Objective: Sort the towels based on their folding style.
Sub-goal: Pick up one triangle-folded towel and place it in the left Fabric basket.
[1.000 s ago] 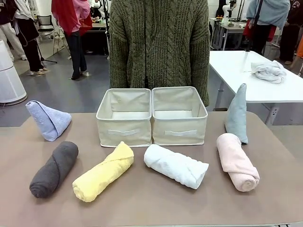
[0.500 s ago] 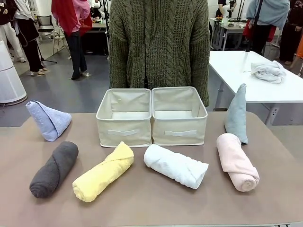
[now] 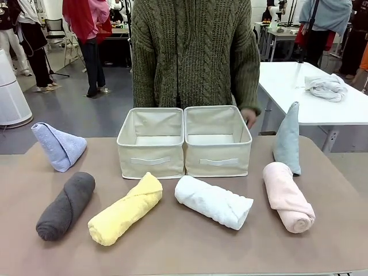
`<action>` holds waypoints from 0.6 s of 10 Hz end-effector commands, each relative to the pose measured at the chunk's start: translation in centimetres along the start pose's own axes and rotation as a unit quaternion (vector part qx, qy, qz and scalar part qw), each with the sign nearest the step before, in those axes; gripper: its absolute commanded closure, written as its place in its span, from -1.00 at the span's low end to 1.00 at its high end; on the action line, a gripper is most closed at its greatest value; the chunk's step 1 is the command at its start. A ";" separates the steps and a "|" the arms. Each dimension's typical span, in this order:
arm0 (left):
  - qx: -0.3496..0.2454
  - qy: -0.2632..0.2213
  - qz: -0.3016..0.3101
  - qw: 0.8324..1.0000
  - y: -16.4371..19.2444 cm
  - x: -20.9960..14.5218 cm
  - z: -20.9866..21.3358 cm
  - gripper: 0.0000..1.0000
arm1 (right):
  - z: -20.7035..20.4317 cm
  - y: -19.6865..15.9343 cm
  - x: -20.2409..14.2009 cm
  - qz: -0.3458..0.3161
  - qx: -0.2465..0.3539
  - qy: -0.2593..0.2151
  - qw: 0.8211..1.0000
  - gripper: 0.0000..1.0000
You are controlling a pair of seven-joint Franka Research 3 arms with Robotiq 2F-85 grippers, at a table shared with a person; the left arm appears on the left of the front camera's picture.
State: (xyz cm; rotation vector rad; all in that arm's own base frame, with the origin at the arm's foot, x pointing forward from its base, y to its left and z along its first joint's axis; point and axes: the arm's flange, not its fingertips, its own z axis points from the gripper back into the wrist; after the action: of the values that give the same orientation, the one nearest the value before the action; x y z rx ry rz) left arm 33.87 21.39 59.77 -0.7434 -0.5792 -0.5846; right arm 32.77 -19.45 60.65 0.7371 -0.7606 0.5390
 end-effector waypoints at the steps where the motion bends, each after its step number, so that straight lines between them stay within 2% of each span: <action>1: -0.003 -0.003 -0.003 1.000 0.0 0.0 0.1 -1.00 | 0.1 -0.1 0.0 0.001 0.003 -0.003 1.000 -1.00; 6: -0.003 -0.003 -0.003 1.000 0.0 0.0 0.1 -1.00 | 0.1 -0.1 0.0 0.001 0.003 -0.003 1.000 -1.00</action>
State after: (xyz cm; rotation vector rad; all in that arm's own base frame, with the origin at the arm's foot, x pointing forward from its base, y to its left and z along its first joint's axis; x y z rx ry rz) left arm 33.87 21.39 59.77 -0.7434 -0.5792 -0.5845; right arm 32.74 -19.50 60.65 0.7365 -0.7611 0.5375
